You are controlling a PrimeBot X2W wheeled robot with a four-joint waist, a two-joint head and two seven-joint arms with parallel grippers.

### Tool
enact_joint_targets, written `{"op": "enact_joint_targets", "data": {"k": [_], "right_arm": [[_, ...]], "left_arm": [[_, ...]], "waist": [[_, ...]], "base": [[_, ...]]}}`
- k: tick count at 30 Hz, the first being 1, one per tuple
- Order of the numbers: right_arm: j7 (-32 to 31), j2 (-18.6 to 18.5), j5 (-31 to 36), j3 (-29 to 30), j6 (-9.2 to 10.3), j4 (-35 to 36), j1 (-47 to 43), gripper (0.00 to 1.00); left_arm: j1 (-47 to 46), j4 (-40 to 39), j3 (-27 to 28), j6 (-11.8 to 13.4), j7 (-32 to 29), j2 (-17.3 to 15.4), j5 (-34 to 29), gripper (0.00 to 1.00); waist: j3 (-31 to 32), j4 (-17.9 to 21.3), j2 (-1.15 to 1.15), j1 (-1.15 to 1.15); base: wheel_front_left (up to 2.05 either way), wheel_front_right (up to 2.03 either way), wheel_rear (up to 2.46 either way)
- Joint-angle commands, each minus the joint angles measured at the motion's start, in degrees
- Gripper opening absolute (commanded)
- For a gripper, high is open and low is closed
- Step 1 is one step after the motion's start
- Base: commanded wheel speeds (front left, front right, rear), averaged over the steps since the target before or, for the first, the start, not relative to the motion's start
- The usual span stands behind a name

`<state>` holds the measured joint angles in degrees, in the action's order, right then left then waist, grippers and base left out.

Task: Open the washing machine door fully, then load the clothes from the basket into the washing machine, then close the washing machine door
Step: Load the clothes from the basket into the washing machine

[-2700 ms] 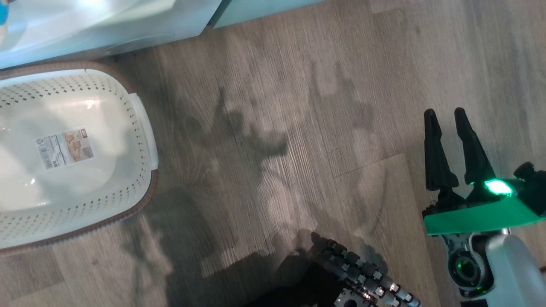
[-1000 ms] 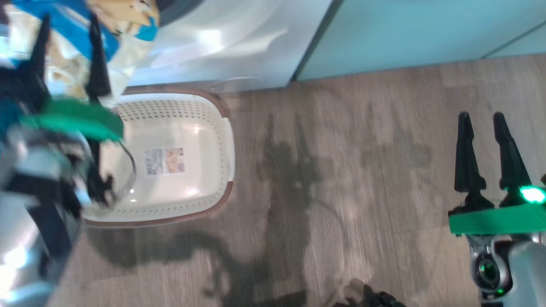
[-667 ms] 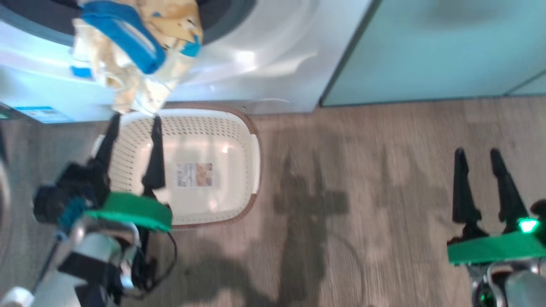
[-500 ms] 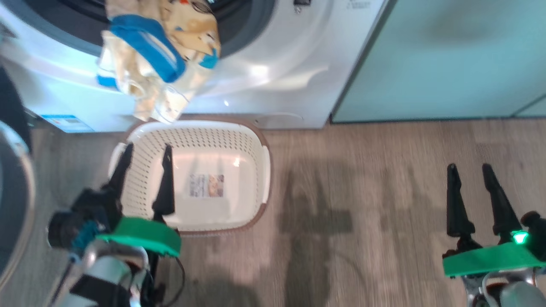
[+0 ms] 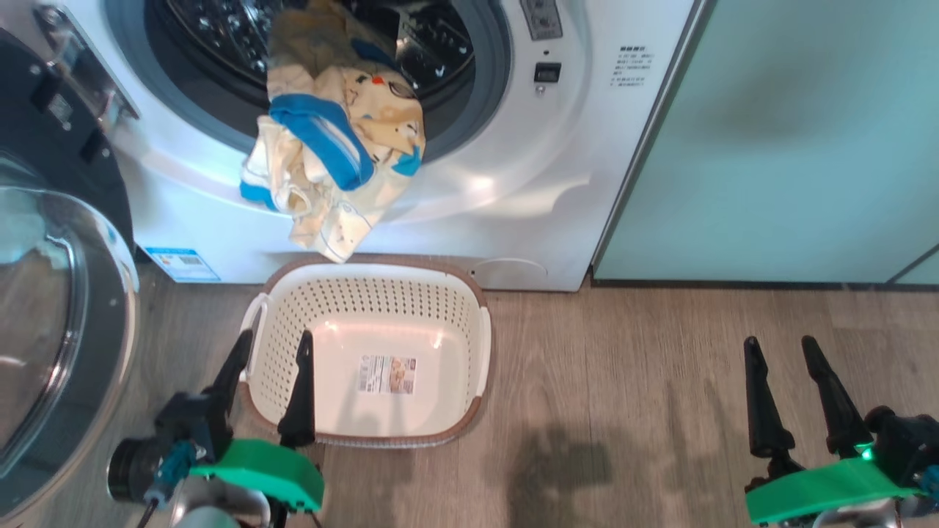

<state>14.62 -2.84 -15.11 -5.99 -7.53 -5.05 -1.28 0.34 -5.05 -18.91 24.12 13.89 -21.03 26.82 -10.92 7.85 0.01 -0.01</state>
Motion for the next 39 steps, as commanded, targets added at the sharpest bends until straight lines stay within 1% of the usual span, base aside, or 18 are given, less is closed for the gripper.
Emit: {"op": "enact_joint_targets", "data": {"k": [1, 7, 18, 28, 39], "right_arm": [[0.38, -0.6, 0.28, -1.39, 0.04, 1.52, 0.17, 1.0], [0.38, -0.45, 0.1, -1.27, 0.04, 1.3, -0.29, 1.0], [0.38, -0.33, 0.03, -1.61, 0.04, 1.36, 0.25, 1.0], [0.38, -0.3, -0.18, -1.98, 0.04, 1.8, 1.66, 1.0], [0.38, -0.67, -0.45, -2.22, 0.04, 2.72, 4.49, 1.0]], "left_arm": [[-0.85, -1.41, 2.03, 1.61, 0.55, -0.61, 0.18, 1.0], [0.2, -0.94, 2.17, 1.4, 0.65, -0.35, 0.82, 1.0], [-0.34, 0.24, 2.47, 0.47, 0.8, 0.11, 1.65, 1.0], [-2.63, 1.73, 2.63, -0.38, 0.87, 0.31, 1.94, 1.0], [-10.04, 8.67, 3.49, -3.62, 0.94, 0.45, 3.25, 1.0]], "waist": [[0.9, -0.09, -0.01, 0.01], [1.82, -0.02, -0.01, 0.01], [1.45, 0.14, -0.01, 0.01], [-0.94, 0.22, -0.01, 0.01], [-6.98, 1.02, -0.01, 0.01]], "base": [[0.0, 0.0, 0.0], [0.0, 0.0, 0.0], [0.0, 0.0, 0.0], [0.0, 0.0, 0.0], [0.0, 0.0, 0.0]]}}
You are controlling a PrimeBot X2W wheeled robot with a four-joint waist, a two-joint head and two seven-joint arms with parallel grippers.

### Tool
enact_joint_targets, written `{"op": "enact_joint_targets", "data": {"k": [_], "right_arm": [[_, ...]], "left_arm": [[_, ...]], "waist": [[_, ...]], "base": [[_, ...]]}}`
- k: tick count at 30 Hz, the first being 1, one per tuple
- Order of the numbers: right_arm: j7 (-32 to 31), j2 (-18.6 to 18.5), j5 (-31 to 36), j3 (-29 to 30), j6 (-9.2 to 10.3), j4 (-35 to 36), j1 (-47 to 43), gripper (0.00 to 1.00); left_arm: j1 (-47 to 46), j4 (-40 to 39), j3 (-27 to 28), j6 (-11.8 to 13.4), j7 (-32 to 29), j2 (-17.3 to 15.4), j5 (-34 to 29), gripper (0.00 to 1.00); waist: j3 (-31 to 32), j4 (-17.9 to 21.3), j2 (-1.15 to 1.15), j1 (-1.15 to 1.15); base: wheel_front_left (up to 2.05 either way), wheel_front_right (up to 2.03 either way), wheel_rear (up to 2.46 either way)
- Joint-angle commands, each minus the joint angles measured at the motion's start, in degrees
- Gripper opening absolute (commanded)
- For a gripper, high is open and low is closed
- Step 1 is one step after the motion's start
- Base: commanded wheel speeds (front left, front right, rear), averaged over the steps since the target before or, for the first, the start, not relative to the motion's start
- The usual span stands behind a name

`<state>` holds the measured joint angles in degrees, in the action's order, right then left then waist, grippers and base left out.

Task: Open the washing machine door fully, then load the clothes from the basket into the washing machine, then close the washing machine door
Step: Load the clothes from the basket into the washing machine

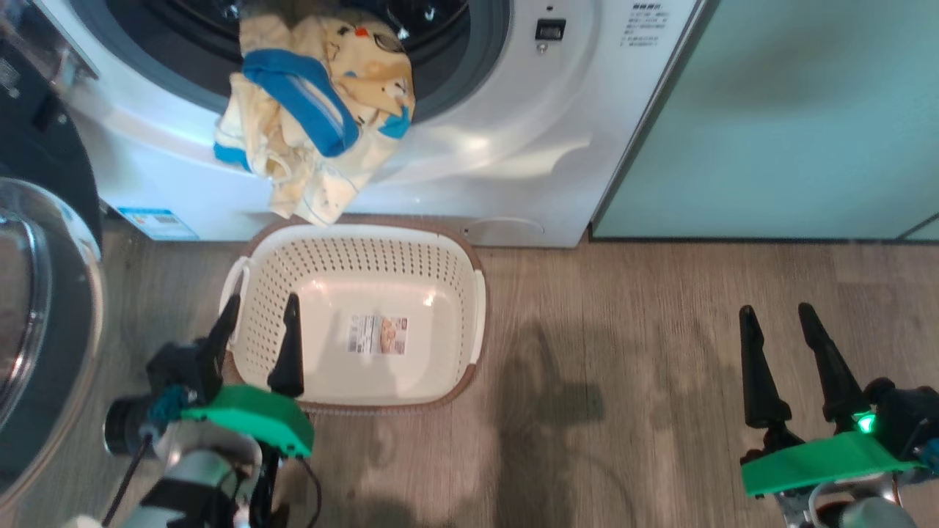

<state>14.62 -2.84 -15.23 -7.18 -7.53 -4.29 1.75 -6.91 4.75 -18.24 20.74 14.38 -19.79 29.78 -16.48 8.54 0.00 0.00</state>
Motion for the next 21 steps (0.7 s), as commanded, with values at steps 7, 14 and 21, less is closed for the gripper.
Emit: {"op": "enact_joint_targets", "data": {"k": [7, 14, 21], "right_arm": [[0.38, -0.62, -0.55, -0.87, 0.04, 2.6, 3.53, 1.0], [0.38, -0.44, -1.09, -1.83, 0.04, 2.96, 6.7, 1.0], [0.38, -0.14, -2.13, -2.48, 0.04, 3.12, 8.77, 1.0]], "left_arm": [[-10.78, 4.91, 2.59, -2.58, 0.04, -1.65, -0.16, 1.0], [-21.63, 14.98, 3.19, -5.23, -0.86, -3.13, -0.1, 1.0], [-29.75, 23.53, 4.33, -7.2, -0.95, -5.8, -0.19, 1.0]], "waist": [[-6.74, 1.32, 0.0, 0.0], [-12.37, 3.56, 0.0, 0.0], [-16.01, 6.29, 0.0, 0.0]], "base": [[0.0, 0.0, 0.0], [0.0, 0.0, 0.0], [0.0, 0.0, 0.0]]}}
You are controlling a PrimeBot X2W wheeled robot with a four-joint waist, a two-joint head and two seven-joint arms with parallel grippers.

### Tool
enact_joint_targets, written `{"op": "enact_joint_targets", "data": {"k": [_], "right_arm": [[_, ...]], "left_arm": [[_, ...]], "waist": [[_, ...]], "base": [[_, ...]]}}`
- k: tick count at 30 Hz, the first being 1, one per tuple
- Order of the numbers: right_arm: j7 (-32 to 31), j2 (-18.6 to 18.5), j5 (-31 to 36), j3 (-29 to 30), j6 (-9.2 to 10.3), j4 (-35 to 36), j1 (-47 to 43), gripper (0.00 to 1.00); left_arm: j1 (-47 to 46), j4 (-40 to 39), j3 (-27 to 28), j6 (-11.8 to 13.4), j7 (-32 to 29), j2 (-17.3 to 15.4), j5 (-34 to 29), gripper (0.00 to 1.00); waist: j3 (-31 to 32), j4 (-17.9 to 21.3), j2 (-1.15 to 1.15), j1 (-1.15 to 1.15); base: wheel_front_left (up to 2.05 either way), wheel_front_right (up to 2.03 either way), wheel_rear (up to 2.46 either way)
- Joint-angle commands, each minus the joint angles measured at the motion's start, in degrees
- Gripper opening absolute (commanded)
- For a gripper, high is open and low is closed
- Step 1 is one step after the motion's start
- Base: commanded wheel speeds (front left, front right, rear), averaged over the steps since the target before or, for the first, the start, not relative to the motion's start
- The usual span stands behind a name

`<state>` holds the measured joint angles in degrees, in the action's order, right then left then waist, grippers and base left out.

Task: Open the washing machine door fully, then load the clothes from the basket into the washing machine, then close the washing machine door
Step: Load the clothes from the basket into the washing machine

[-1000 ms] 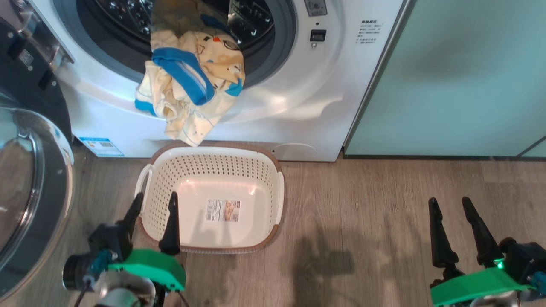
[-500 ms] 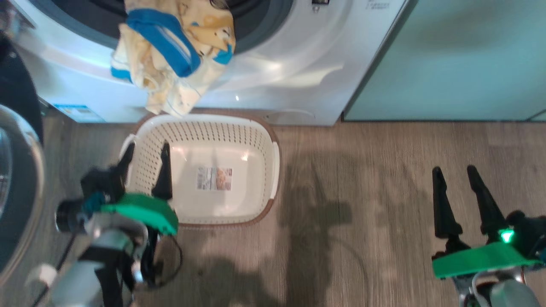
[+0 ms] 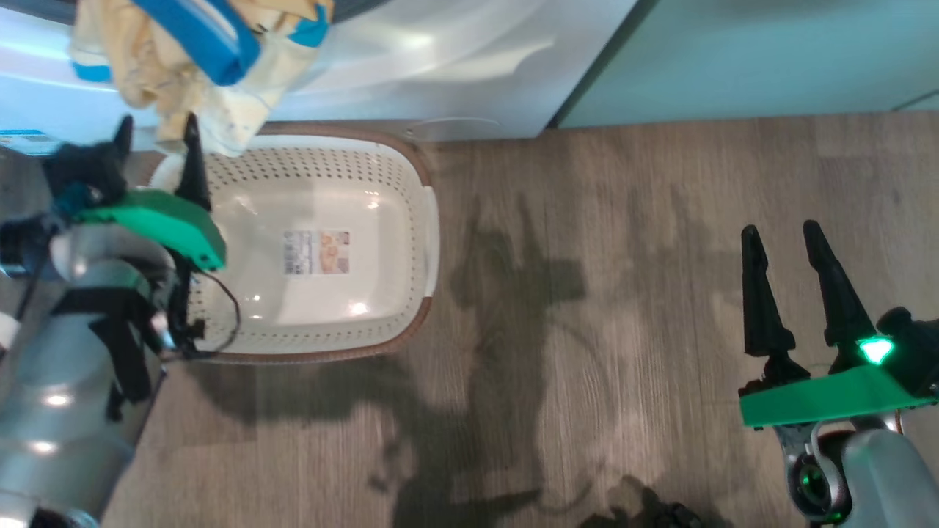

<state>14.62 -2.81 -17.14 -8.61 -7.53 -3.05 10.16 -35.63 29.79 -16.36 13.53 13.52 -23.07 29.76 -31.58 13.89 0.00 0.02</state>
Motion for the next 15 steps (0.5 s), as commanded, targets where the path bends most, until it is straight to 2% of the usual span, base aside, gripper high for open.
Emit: {"op": "enact_joint_targets", "data": {"k": [1, 7, 14, 15], "right_arm": [[0.38, -0.15, -0.39, -1.17, 0.04, 1.9, 0.61, 1.0], [0.38, -0.09, -2.45, -1.83, 0.04, 1.78, 1.82, 1.0], [0.38, -0.08, -4.37, -2.5, 0.04, 1.61, 1.83, 1.0], [0.38, -0.08, -4.5, -2.56, 0.04, 1.59, 1.86, 1.0]], "left_arm": [[-2.0, -0.58, 2.44, -0.37, -0.27, -3.01, -0.24, 1.0], [-7.12, 3.83, 2.36, -2.36, -0.71, -5.77, -0.81, 1.0], [-10.54, 6.91, 0.89, -4.45, -1.42, -6.46, -1.33, 1.0], [-10.85, 7.18, 0.67, -4.66, -1.39, -6.47, -1.44, 0.91]], "waist": [[-1.34, 1.33, 0.0, -0.02], [-3.07, 3.54, 0.0, -0.02], [-3.4, 4.79, 0.0, -0.02], [-3.37, 4.84, 0.0, -0.02]], "base": [[0.0, 0.0, 0.0], [0.0, 0.0, 0.0], [0.0, 0.0, 0.0], [0.0, 0.0, 0.0]]}}
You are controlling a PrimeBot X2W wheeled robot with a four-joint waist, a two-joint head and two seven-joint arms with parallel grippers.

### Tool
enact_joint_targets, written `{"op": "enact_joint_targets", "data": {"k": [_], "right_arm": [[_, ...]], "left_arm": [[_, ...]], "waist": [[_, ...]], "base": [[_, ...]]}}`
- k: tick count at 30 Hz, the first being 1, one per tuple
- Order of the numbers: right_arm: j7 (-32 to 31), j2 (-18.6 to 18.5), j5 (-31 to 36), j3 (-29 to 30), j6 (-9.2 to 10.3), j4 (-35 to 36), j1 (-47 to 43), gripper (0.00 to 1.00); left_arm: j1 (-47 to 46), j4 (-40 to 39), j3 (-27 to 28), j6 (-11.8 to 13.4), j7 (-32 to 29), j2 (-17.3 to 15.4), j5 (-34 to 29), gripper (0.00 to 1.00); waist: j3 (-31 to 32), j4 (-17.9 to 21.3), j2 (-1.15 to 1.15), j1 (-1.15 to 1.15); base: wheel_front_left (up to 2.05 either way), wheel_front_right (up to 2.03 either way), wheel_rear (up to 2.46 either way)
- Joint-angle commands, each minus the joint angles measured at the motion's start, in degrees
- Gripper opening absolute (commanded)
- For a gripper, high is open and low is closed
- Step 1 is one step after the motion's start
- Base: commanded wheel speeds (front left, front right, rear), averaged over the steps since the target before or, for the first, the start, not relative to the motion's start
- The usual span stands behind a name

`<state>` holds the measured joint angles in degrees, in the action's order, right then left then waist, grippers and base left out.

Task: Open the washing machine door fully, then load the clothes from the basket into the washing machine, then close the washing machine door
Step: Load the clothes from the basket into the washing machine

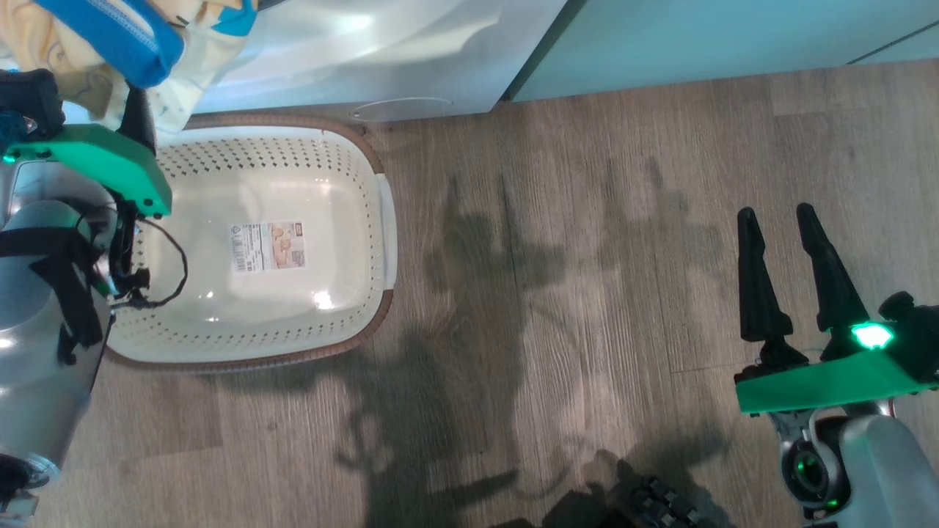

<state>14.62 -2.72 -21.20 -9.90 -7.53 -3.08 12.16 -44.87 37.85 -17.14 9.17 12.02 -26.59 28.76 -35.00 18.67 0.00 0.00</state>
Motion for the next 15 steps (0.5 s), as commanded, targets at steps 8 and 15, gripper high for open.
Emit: {"op": "enact_joint_targets", "data": {"k": [8, 15], "right_arm": [[0.38, -0.16, -0.56, -0.8, 0.04, 1.75, -0.3, 1.0], [0.38, -0.16, -0.07, 0.2, 0.04, 1.87, -0.69, 1.0]], "left_arm": [[-2.46, 0.21, 0.3, -1.26, -0.12, -2.42, -0.35, 0.0], [-1.83, -2.8, -0.51, -1.92, -2.5, -2.61, 0.26, 0.0]], "waist": [[0.56, -0.48, 0.0, 0.0], [0.97, -1.92, 0.0, 0.0]], "base": [[0.0, 0.0, 0.0], [0.0, 0.0, 0.0]]}}
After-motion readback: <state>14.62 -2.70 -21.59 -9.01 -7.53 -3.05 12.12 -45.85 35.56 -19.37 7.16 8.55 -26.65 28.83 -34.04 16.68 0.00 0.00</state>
